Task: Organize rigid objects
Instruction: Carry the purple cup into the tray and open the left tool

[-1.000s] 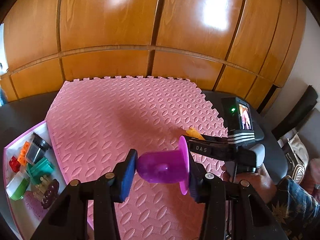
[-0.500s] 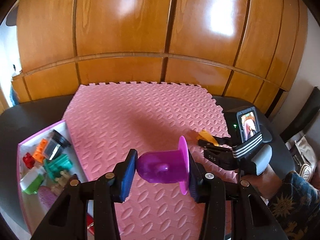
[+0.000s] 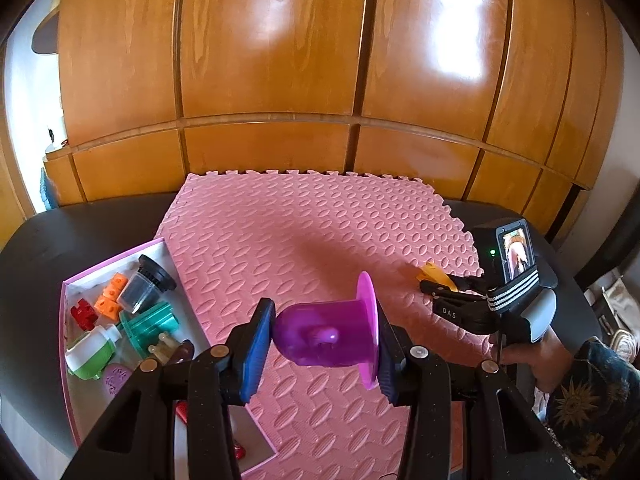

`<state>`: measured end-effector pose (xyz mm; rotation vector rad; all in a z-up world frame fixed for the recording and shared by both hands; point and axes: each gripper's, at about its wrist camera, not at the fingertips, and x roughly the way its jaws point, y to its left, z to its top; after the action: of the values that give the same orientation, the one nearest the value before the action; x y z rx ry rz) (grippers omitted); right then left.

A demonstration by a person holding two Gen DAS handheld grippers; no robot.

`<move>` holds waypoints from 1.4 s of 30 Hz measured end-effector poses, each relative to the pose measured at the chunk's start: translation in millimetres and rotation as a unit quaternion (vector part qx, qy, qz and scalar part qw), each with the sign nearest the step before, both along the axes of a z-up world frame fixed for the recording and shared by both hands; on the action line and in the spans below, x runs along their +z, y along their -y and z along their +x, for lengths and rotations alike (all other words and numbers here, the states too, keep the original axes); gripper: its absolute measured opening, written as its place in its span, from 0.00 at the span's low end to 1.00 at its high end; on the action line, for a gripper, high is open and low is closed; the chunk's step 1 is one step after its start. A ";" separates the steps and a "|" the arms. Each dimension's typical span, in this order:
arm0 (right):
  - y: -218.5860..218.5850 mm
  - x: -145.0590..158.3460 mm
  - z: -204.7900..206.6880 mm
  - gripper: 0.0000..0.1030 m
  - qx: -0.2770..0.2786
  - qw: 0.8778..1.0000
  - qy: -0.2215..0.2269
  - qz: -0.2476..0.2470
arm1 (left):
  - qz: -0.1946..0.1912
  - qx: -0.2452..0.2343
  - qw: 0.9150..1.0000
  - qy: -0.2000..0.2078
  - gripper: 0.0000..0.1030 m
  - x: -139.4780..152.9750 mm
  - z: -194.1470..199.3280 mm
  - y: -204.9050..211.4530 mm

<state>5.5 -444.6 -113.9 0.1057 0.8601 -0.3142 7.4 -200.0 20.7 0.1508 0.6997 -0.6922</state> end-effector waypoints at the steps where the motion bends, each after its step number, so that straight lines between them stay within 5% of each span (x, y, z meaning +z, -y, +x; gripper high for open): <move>1: -0.6 0.1 0.2 0.29 0.000 1.000 0.000 -0.002 | 0.000 0.001 1.000 0.000 0.45 0.1 0.1 -1.0; 25: -2.6 -0.2 1.0 0.28 0.000 1.000 -0.002 -0.008 | -0.007 0.047 0.999 0.002 0.45 4.1 5.4 -47.4; 42: -1.9 -0.1 1.1 0.28 0.000 1.000 -0.002 -0.007 | -0.023 0.153 0.987 -0.037 0.45 -5.8 37.1 -141.1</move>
<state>6.6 -442.7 -114.0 0.0930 0.8612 -0.3206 44.5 -58.9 14.9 -0.0259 0.7579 -0.4206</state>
